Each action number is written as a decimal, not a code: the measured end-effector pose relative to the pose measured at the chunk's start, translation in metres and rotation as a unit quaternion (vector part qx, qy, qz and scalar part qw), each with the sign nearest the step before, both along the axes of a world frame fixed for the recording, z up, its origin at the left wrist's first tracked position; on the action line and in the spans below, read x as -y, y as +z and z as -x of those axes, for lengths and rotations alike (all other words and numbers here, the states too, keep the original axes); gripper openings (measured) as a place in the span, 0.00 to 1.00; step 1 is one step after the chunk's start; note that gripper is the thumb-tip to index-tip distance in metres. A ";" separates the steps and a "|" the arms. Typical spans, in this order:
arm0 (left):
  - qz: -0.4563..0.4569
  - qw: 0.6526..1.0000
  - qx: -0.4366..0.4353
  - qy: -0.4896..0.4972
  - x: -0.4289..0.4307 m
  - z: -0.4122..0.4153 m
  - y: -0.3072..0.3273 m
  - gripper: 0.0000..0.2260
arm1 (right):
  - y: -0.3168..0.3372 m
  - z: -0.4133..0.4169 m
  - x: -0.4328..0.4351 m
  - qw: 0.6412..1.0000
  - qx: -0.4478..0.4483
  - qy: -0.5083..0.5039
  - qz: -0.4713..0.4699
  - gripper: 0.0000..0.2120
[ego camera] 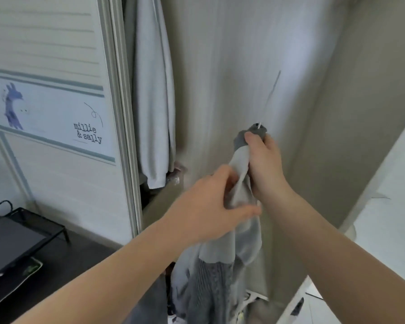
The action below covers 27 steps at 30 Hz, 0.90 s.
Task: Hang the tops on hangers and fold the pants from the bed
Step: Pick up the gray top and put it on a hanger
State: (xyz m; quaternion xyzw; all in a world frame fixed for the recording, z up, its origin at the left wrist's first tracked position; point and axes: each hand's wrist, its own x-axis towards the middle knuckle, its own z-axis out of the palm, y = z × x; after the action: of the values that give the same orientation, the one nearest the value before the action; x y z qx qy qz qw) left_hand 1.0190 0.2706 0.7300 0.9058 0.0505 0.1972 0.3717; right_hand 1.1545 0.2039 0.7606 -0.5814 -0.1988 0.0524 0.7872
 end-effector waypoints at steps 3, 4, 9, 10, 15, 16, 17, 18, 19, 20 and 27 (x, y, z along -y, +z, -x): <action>-0.040 0.999 0.027 0.015 -0.037 -0.011 0.026 0.12 | 0.039 -0.012 -0.033 0.999 0.053 -0.008 0.002 0.04; -0.049 0.998 0.037 0.019 -0.049 -0.016 0.036 0.10 | 0.054 -0.016 -0.042 0.997 0.073 -0.009 0.008 0.05; -0.103 0.991 0.079 0.041 -0.102 -0.039 0.092 0.09 | 0.133 -0.036 -0.082 0.984 0.178 0.000 0.032 0.04; -0.112 0.989 0.087 0.046 -0.110 -0.045 0.104 0.08 | 0.149 -0.040 -0.089 0.981 0.191 0.002 0.035 0.03; -0.151 0.978 0.132 0.056 -0.144 -0.078 0.165 0.05 | 0.228 -0.069 -0.122 0.964 0.261 0.021 0.034 0.09; -0.163 0.975 0.142 0.060 -0.150 -0.086 0.177 0.06 | 0.243 -0.077 -0.127 0.961 0.274 0.012 0.034 0.08; -0.178 0.970 0.152 0.064 -0.155 -0.093 0.187 0.09 | 0.257 -0.085 -0.131 0.958 0.286 -0.001 0.035 0.06; -0.196 0.965 0.160 0.070 -0.161 -0.101 0.198 0.12 | 0.272 -0.094 -0.136 0.954 0.297 -0.014 0.036 0.06; -0.215 0.959 0.167 0.079 -0.167 -0.110 0.209 0.14 | 0.286 -0.104 -0.140 0.951 0.305 -0.023 0.035 0.06; -0.234 0.952 0.173 0.091 -0.174 -0.118 0.220 0.14 | 0.300 -0.115 -0.145 0.950 0.310 -0.027 0.033 0.07; -0.328 0.913 0.193 0.148 -0.206 -0.181 0.283 0.14 | 0.376 -0.190 -0.174 0.933 0.347 -0.081 0.053 0.15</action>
State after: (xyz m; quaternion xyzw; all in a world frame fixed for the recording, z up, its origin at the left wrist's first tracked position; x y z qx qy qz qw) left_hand 1.2001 0.4764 1.0130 0.9033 0.0434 0.4261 0.0227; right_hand 1.3447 0.3778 1.1366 -0.6183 -0.4086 -0.2059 0.6390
